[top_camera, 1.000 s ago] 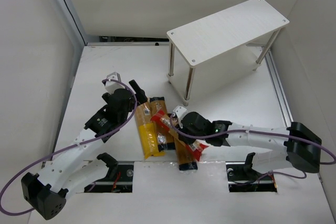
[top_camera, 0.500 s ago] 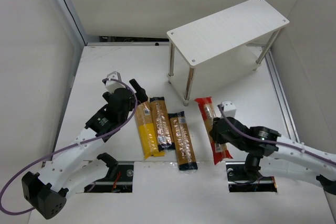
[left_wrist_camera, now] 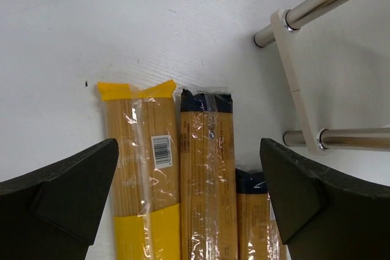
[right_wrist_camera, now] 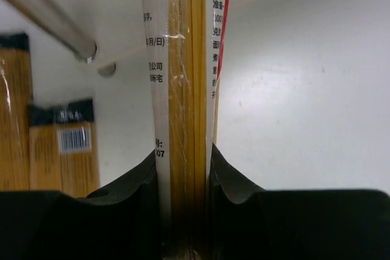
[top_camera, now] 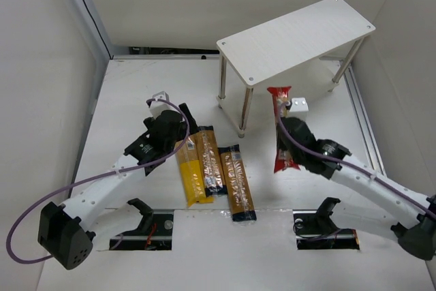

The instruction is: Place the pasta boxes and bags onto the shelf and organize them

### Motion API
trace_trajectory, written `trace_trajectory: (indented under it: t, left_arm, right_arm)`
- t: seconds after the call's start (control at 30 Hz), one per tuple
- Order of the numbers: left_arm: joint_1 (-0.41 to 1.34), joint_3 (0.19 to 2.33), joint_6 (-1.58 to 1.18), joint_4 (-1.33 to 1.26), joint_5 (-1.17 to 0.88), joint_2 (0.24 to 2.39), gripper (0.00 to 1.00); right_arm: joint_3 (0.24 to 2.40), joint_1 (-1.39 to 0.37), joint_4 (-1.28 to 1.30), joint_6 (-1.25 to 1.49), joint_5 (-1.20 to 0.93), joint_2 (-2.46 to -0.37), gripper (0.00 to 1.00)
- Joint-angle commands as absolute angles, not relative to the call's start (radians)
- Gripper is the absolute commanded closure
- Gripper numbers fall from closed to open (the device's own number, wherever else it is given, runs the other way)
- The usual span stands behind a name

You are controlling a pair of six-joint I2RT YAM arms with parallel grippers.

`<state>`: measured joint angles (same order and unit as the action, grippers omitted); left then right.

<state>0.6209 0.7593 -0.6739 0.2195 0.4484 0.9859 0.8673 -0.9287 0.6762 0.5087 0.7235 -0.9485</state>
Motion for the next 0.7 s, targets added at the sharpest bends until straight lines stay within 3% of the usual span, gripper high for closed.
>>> trace_trajectory:
  t: [0.0, 0.1, 0.33, 0.47, 0.67]
  left_arm:
    - [0.626, 0.769, -0.663, 0.193, 0.439, 0.995, 0.0]
    - [0.626, 0.769, -0.672, 0.204, 0.426, 0.996, 0.0]
    - [0.626, 0.741, -0.672, 0.193, 0.437, 0.996, 0.0]
    - [0.626, 0.732, -0.681, 0.173, 0.437, 0.986, 0.0]
    - [0.626, 0.732, -0.672, 0.173, 0.437, 0.986, 0.0]
  right_arm:
    - [0.948, -0.696, 0.254, 0.249, 0.537, -0.992, 1.0]
    - [0.969, -0.573, 0.135, 0.134, 0.364, -1.064, 1.0]
    - [1.043, -0.405, 0.043, -0.23, 0.276, -1.226, 1.0]
    - [1.002, -0.342, -0.145, -0.428, 0.246, -1.267, 1.0]
    - [0.934, -0.302, -0.481, -0.618, 0.388, -1.383, 1.0]
